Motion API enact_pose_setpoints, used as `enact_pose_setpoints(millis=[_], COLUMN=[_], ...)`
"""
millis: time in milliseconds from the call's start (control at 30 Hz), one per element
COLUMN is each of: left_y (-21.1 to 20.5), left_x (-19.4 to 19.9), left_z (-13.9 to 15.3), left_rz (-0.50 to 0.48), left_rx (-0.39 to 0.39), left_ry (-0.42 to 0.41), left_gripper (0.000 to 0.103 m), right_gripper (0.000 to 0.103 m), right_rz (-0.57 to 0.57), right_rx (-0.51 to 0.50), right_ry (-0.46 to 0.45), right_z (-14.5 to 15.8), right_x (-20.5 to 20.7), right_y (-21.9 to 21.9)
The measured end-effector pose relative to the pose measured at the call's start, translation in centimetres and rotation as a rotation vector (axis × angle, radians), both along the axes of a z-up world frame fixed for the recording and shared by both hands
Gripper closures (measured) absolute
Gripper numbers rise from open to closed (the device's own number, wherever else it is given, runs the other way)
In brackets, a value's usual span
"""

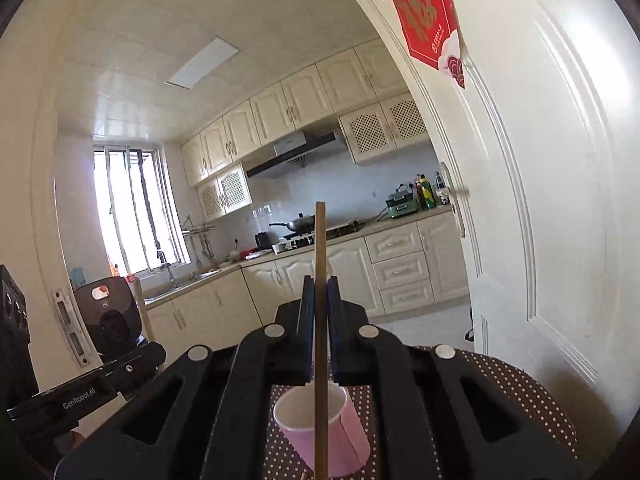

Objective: Organize utensils
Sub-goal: 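Lift the chopstick upright with the left gripper above the pink cup, then lower the chopstick into the pink cup with the left gripper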

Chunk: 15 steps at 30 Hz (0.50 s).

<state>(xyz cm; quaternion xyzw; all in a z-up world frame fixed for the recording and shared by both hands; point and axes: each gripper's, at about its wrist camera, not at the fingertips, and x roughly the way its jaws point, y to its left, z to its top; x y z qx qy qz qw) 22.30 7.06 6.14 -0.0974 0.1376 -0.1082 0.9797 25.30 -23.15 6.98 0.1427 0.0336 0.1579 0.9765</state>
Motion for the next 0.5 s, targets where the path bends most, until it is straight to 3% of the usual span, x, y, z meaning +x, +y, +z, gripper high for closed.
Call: enact_pose_setpoints(millis=[500], left_y=[-0.7], left_x=[2.4], left_z=[5.0], left_rz=[0.024], left_rx=[0.012], left_ry=[-0.104], left_gripper=[0.097], right_gripper=[0.098], right_rz=[0.01], right_rx=[0.026], right_ry=[-0.092], right_z=[3.3], right_x=[3.6], right_y=[1.1])
